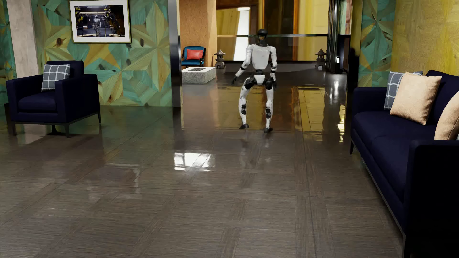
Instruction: Turn back
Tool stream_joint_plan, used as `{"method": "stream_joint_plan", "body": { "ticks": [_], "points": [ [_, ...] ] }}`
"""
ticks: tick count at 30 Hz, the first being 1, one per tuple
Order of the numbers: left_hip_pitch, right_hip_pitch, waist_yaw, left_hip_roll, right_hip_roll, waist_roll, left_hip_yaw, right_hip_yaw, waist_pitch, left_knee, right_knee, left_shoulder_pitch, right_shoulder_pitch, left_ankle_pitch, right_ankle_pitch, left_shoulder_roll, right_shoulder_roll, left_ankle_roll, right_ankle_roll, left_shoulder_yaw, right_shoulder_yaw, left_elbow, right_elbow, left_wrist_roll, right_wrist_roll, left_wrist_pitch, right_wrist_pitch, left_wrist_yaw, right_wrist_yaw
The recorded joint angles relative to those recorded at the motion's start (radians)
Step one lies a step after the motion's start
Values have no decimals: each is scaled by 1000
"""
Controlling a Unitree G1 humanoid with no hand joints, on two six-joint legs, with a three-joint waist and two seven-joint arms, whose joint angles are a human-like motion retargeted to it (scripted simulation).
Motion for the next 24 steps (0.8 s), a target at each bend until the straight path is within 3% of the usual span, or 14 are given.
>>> {"method": "stream_joint_plan", "body": {
  "ticks": [2, 4, 6, 9, 11, 13, 15, 16, 18, 19, 20, 21, 22, 24],
  "points": [
    [27, 7, 30, 30, 26, 15, -20, 23, 0, -226, 5, 17, -86, -31, -14, -7, -34, 2, 15, 9, 20, -24, -14, -23, -22, -20, -1, -19, 19],
    [110, 19, 41, 16, 43, 20, -48, 62, -5, -470, -27, 33, -190, 60, -6, -30, -48, -28, 31, -8, 41, -11, -18, -16, -39, -13, 12, -37, 18],
    [186, 19, 39, 24, 55, 21, 7, 98, -10, -546, -30, 22, -266, -33, -2, -33, -55, 19, 51, -48, 44, 45, -50, 19, -41, 6, 1, -84, 4],
    [259, 23, 39, -16, 24, 9, 86, 148, -13, -622, -49, -32, -260, -21, 24, -47, -42, 82, 92, -114, -30, 134, -181, 71, 3, 24, -39, -164, -76],
    [288, 12, 39, -53, -15, -12, 131, 186, -11, -643, -43, -53, -203, -23, 32, -61, -17, 93, 119, -105, -55, 130, -270, 72, 36, 21, -91, -149, -106],
    [318, -4, 38, -105, -65, -37, 169, 226, -8, -675, -26, -60, -145, -25, 39, -76, -18, 109, 144, -92, -24, 103, -303, 67, 19, -10, -122, -99, -61],
    [345, -38, 36, -163, -121, -64, 197, 270, -2, -712, 19, -66, -102, -27, 47, -91, -22, 131, 166, -80, 0, 83, -265, 47, -20, -25, -103, -53, 15],
    [351, -65, 35, -186, -146, -78, 209, 293, 2, -719, 53, -68, -90, -32, 55, -90, -19, 140, 171, -82, -3, 77, -218, 43, -27, -33, -69, -45, 38],
    [346, -111, 31, -215, -179, -104, 218, 322, 10, -714, 113, -79, -66, -41, 79, -74, 2, 152, 142, -96, -44, 69, -95, 46, -1, -30, 18, -41, 33],
    [339, -122, 28, -223, -180, -115, 212, 338, 12, -712, 129, -84, -52, -42, 64, -60, 15, 155, 103, -101, -68, 69, -33, 45, 20, -33, 56, -41, 23],
    [331, -135, 24, -228, -148, -124, 199, 403, 13, -710, 135, -92, -27, -42, 24, -45, 21, 156, 123, -106, -69, 73, 12, 43, 23, -31, 81, -45, 31],
    [322, -135, 21, -230, -91, -131, 185, 486, 13, -709, 120, -99, 14, -41, -16, -27, 20, 156, 167, -102, -59, 83, 28, 40, 23, -35, 84, -47, 57],
    [316, -117, 22, -229, -42, -138, 173, 533, 10, -712, 80, -108, 56, -38, -24, -17, 29, 154, 149, -92, -44, 93, 26, 38, 21, -35, 73, -44, 80],
    [310, -67, 26, -223, -39, -152, 154, 484, 2, -731, -12, -115, 149, -26, -11, -11, 57, 148, 169, -47, -72, 98, -5, 14, 58, -26, 47, -23, 95]
  ]
}}
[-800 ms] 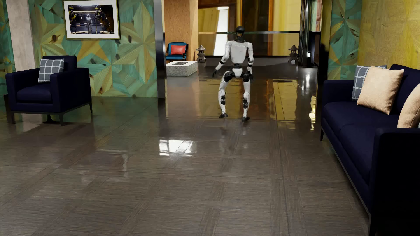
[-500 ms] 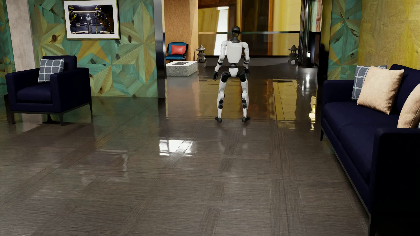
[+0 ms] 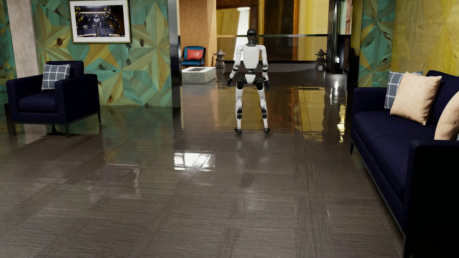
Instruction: Turn back
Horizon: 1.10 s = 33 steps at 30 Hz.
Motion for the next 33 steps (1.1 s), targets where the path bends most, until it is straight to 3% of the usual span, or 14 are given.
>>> {"method": "stream_joint_plan", "body": {
  "ticks": [2, 4, 6, 9, 11, 15, 19, 21, 24, 26, 28, 31, 32, 33],
  "points": [
    [-2, 22, 0, 12, 14, -6, -8, -17, -6, -9, -50, 19, 51, 5, 23, -26, 31, -7, 0, 74, -46, -2, -8, -31, 43, 2, -3, 41, -1],
    [3, 20, 3, 33, 35, -4, 7, -9, -9, -13, -62, 51, 30, 7, 30, -69, 40, -17, 2, 112, -11, 9, 7, -52, 9, 5, 14, 74, 32],
    [13, 3, 9, 59, 62, 0, 31, 10, -10, -18, -45, 86, -22, 10, 23, -97, 12, -33, -6, 108, 23, 38, 1, -45, -33, 4, 7, 35, 63],
    [20, -7, 15, 99, 96, 6, 36, 12, -5, -10, -4, 98, -98, 18, 1, -117, 12, -64, -32, 57, -15, 75, -54, 15, -40, 53, 2, -55, -16],
    [1, 0, 15, 116, 103, 10, -6, -30, 2, 11, 23, 96, -134, 27, -20, -105, 12, -85, -53, 40, -25, 83, -105, 48, -48, 57, -30, -82, -83],
    [-109, 19, 19, 124, 88, 30, -183, -196, 22, 90, 69, 65, -162, 52, -64, -73, 2, -121, -97, 36, -58, -13, -203, 49, -36, 6, -83, -54, -134],
    [-208, 39, 28, 65, 29, 71, -339, -422, 47, 31, 82, 59, -185, 146, -75, -43, -64, -132, -136, -33, -47, -173, -212, 14, -27, -85, -85, -7, -122],
    [-197, 42, 20, 91, -4, 89, -170, -520, 49, -77, 54, 76, -235, 144, -46, -40, -116, -164, -152, -45, 12, -214, -139, 8, -44, -88, -62, -10, -84],
    [-146, 58, 21, 166, -31, 102, 60, -618, 43, 60, -17, 90, -324, 96, 12, -27, -164, -57, -168, -41, 122, -182, -9, 23, -97, -41, -13, -26, 5],
    [-84, 70, 21, 231, -33, 105, 122, -660, 34, 216, -58, 99, -362, 44, 46, -17, -172, -40, -176, -12, 172, -126, 17, 30, -130, 2, -11, -41, 12],
    [-5, 71, 14, 297, -47, 110, 175, -701, 19, 318, -69, 99, -354, 3, 70, -22, -167, 25, -183, 28, 135, -53, -30, 19, -100, 43, -29, -43, -48],
    [182, 80, -11, 431, -90, 127, 470, -799, -7, 284, -71, 78, -261, 11, 110, -22, -146, 156, -184, 33, 1, 59, -163, 41, 6, 81, -93, -93, -153],
    [241, 91, -18, 449, -110, 133, 579, -842, -15, 227, -78, 68, -222, 121, 130, -20, -138, 132, -182, 21, -36, 79, -200, 55, 29, 79, -108, -121, -174],
    [268, 103, -20, 436, -133, 140, 625, -887, -19, 158, -82, 58, -184, 129, 152, -16, -129, -40, -179, 5, -71, 85, -227, 73, 45, 65, -115, -151, -193]
  ]
}}
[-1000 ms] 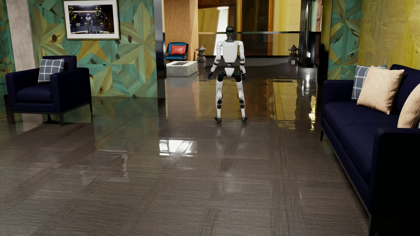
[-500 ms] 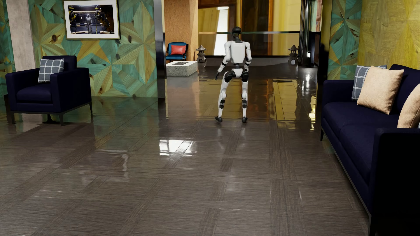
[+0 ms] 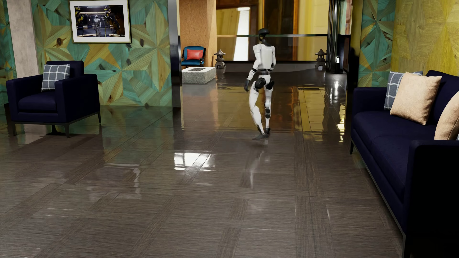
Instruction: Turn back
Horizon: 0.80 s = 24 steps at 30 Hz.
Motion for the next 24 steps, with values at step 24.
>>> {"method": "stream_joint_plan", "body": {
  "ticks": [24],
  "points": [
    [-201, -318, 15, -630, 309, -155, -1032, 890, 43, -54, 5, -34, 95, -323, 105, -29, 92, 62, 10, -52, 146, -31, 80, -137, -127, 2, 44, 209, 163]
  ]
}}
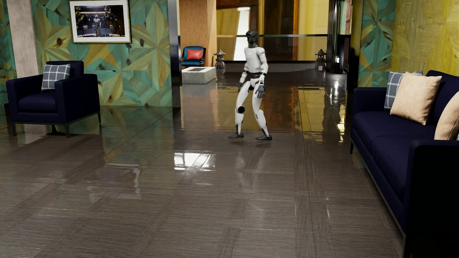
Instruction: Turn back
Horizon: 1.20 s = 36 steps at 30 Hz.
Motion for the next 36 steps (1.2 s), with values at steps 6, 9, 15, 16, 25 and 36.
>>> {"method": "stream_joint_plan", "body": {
  "ticks": [6, 9, 15, 16, 25, 36],
  "points": [
    [-120, 102, 25, 47, -23, 41, -103, -189, 7, 353, 63, 152, -178, 139, -139, -31, 18, -103, -31, -6, 163, 47, 160, 29, -64, 2, 46, -91, 93],
    [-265, 154, -18, -27, -66, 69, -123, -301, 22, 638, 118, 145, -185, 296, -213, 26, 23, -218, -27, -81, 76, 86, 53, 129, 7, 7, -10, -217, -81],
    [-364, 191, -8, 477, -62, 135, 298, -319, 27, 492, 107, 92, -283, 212, -245, 56, -10, -106, -9, -54, 52, -15, 2, 139, 41, -52, -24, -175, -101],
    [-331, 191, 0, 491, -51, 148, 348, -307, 21, 371, 101, 74, -293, 192, -246, 69, -12, -100, -4, -52, 52, -33, 5, 138, 41, -57, -21, -159, -101],
    [-129, 234, -17, 295, -148, 166, 370, -283, -22, -126, 56, -177, -78, 271, -239, 144, -6, -81, 67, -136, -75, -140, 28, 137, 107, -110, 28, -124, -122],
    [-49, 360, -4, 237, -210, 84, 324, -333, -45, -100, 53, -50, 140, 207, -257, 45, 129, -48, 124, -86, -225, -113, 130, 85, 144, -75, 84, -101, 6]
  ]
}}
